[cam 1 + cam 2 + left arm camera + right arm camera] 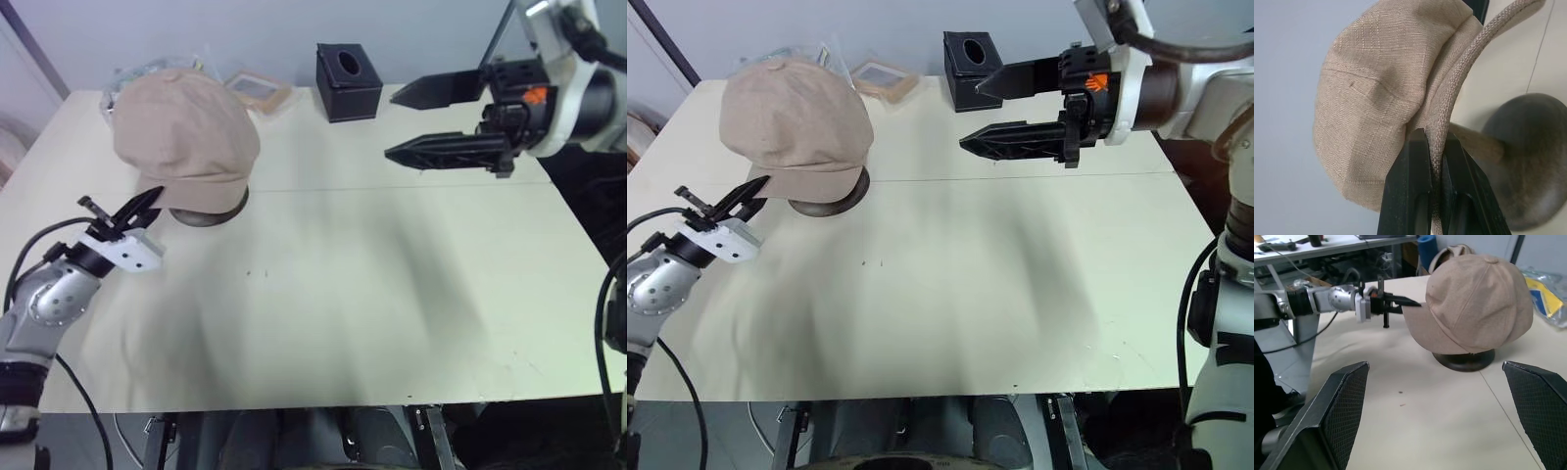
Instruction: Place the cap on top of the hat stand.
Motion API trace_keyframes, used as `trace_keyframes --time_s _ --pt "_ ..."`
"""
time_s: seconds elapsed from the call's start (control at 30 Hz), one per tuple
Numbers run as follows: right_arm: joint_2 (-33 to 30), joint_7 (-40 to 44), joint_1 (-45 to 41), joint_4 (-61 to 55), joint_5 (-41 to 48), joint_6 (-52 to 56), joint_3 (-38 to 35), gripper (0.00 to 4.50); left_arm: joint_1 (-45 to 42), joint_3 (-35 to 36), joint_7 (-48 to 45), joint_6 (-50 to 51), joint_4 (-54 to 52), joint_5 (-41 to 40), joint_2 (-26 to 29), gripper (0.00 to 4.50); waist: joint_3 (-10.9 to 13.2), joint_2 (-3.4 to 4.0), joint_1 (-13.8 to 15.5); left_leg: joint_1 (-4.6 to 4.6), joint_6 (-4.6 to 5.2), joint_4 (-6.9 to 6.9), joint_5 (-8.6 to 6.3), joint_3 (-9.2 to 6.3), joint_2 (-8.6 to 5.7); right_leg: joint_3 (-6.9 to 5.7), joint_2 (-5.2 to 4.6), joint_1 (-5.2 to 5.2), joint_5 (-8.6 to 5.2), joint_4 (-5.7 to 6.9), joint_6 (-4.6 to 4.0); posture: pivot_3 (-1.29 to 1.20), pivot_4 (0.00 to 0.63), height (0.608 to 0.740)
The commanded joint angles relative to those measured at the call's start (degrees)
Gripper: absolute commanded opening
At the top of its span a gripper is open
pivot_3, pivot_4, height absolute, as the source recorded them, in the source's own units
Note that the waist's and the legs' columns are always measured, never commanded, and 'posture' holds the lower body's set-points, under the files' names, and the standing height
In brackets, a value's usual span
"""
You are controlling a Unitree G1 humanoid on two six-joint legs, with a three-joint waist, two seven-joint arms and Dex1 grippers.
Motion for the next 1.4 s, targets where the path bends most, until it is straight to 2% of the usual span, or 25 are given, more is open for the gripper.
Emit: trace_keyframes --time_s 0.03,0.13,0.17,0.2,0.43,0.67,0.77,0.9,1.0,1.07,1.17,1.3,1.4 --pt "-0.7 0.2 -1.8 1.4 -1.3 -1.2 -0.8 4.5 -1.8 -1.1 -1.2 -5.6 4.5 0.5 1.8 0.09 0.0 0.0 -0.2 0.0 0.0 0.0 0.0 0.01 0.01 0.0 0.0 0.0 0.0 0.01 0.0 0.0 0.15 0.74" --pt "-0.3 -0.2 -2.1 2.4 -2.5 -1.7 -0.5 4.5 -2.7 -1.4 -0.9 -7.4 6.8 1.5 2.1 0.09 0.0 0.01 -0.1 0.0 0.0 0.0 0.0 0.01 0.01 0.0 0.02 -0.05 0.0 0.05 0.0 0.0 0.15 0.74" --pt "-0.3 -0.1 -2.1 2.5 -2.6 -1.8 -0.5 4.5 -2.8 -1.3 -0.7 -7.3 7.0 1.8 2.1 0.73 0.0 0.01 -0.1 0.0 0.0 0.0 0.0 0.01 0.01 0.0 0.02 -0.05 0.0 0.05 0.0 0.0 0.15 0.74" --pt "-0.2 0.0 -2.2 2.6 -2.7 -1.8 -0.5 4.5 -2.8 -1.3 -0.6 -7.3 7.1 1.9 2.0 1.03 0.0 0.01 -0.1 0.0 0.0 0.0 0.0 0.02 0.01 0.01 0.01 -0.05 0.0 0.05 0.0 0.0 0.15 0.74" --pt "0.2 -0.2 -2.0 2.4 -3.1 -1.6 -0.7 4.5 1.7 0.7 0.9 -6.5 2.4 2.3 1.8 4.46 0.0 0.01 -0.2 -0.01 0.0 0.0 0.0 0.02 0.02 0.02 0.03 -0.07 0.0 0.07 0.0 0.0 0.15 0.74" --pt "0.4 0.0 -1.1 3.4 -4.0 -2.5 -0.6 4.5 16.1 8.7 3.5 0.5 -8.3 3.1 0.5 4.46 0.0 0.01 -0.2 -0.01 0.0 -0.02 0.0 0.04 0.07 0.04 0.03 -0.13 0.0 0.11 0.0 0.0 0.15 0.74" --pt "0.1 0.7 -0.6 4.6 -5.2 -3.7 -0.3 4.5 22.9 12.4 0.3 5.8 -11.2 -1.0 0.8 4.46 0.0 0.02 -0.3 -0.01 0.0 -0.02 0.0 0.06 0.08 0.04 0.02 -0.13 0.0 0.11 0.0 0.0 0.15 0.74" --pt "-0.7 2.3 0.4 6.8 -7.8 -6.7 0.6 4.5 29.3 18.7 -12.3 20.8 -15.1 -17.7 2.3 4.46 0.0 0.02 -0.2 -0.01 0.0 -0.01 0.0 0.06 0.11 0.03 0.05 -0.12 0.0 0.11 0.0 0.0 0.15 0.74" --pt "-0.6 3.5 0.4 8.6 -9.5 -8.5 1.2 4.5 32.0 24.1 -23.7 38.1 -20.4 -32.7 3.6 4.46 0.0 0.02 -0.1 -0.01 0.0 0.01 0.0 0.05 0.11 0.0 0.06 -0.11 -0.01 0.12 -0.01 0.0 0.15 0.74" --pt "-0.6 4.4 0.0 9.8 -10.3 -9.3 1.5 4.5 34.6 28.7 -32.4 53.0 -25.9 -45.7 5.3 4.46 0.0 0.02 -0.2 -0.01 0.0 0.03 0.0 0.05 0.11 -0.01 0.08 -0.08 -0.01 0.11 -0.01 0.0 0.15 0.74" --pt "-1.2 7.0 -1.1 12.1 -11.0 -10.2 1.6 4.5 32.7 38.5 -39.4 72.2 -28.4 -62.2 9.4 4.46 0.0 0.03 -0.3 -0.01 0.0 0.03 0.0 0.06 0.12 -0.01 0.09 -0.06 -0.01 0.08 -0.01 0.0 0.15 0.74" --pt "-1.9 11.6 -3.0 16.8 -11.8 -11.3 1.9 4.5 25.2 48.3 -49.6 85.3 -21.9 -69.6 19.3 4.46 0.0 0.02 -0.4 -0.01 0.0 0.13 0.0 -0.01 0.19 -0.14 0.3 -0.03 -0.01 0.13 -0.02 0.0 0.15 0.74" --pt "-1.3 13.2 -3.8 19.5 -13.4 -12.9 2.7 4.5 22.2 52.6 -58.6 92.3 -16.9 -69.5 25.9 4.46 0.0 0.04 -1.5 0.0 0.0 0.12 0.0 0.04 0.15 -0.13 0.32 0.01 -0.01 0.08 -0.02 0.0 0.15 0.74"
